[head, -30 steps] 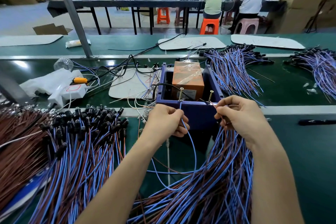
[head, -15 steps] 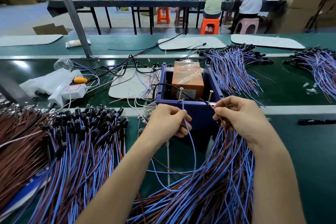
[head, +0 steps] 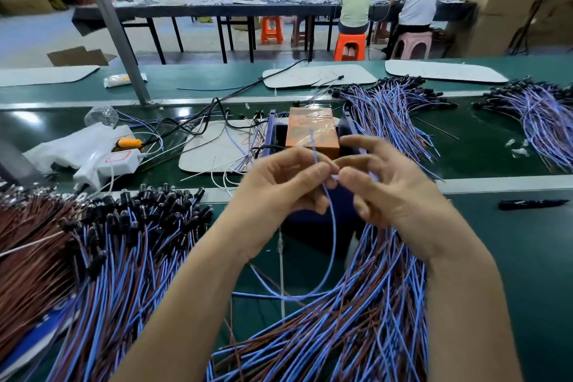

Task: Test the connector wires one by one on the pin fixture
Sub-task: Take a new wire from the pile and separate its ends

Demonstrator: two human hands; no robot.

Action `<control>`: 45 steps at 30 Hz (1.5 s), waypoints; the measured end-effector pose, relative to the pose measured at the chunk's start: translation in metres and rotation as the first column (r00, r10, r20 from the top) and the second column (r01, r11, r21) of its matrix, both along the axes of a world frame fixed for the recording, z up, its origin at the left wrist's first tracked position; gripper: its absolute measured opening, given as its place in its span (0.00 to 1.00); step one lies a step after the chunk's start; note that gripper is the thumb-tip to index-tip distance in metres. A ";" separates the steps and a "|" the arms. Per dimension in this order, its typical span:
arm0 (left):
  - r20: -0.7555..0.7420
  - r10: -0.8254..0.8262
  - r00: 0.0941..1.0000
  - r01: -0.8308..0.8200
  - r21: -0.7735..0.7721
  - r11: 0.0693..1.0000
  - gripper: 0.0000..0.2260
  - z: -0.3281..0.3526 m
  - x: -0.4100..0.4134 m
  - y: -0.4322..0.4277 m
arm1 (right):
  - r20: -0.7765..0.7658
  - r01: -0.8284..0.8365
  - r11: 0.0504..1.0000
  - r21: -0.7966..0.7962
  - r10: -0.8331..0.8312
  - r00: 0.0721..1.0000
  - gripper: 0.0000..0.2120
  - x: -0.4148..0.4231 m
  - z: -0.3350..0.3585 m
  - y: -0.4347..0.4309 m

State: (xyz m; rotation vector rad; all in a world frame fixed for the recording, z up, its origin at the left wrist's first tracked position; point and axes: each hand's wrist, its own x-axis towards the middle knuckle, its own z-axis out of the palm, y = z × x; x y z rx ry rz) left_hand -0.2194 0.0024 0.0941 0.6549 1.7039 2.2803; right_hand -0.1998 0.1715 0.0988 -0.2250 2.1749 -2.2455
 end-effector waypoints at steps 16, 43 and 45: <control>0.080 -0.272 0.959 0.255 -0.665 0.702 0.22 0.004 0.000 -0.027 | -0.034 0.085 0.996 -0.021 -0.086 0.996 0.19 0.007 0.010 -0.008; -0.156 -0.498 0.853 0.506 0.010 0.863 0.12 -0.003 -0.010 -0.044 | 0.222 -0.030 0.994 0.105 0.006 0.975 0.18 0.005 -0.001 0.015; -0.167 -0.596 0.786 0.576 -0.154 0.803 0.12 -0.002 -0.012 -0.056 | 0.158 0.094 0.977 0.192 -0.125 0.980 0.17 0.009 0.000 0.028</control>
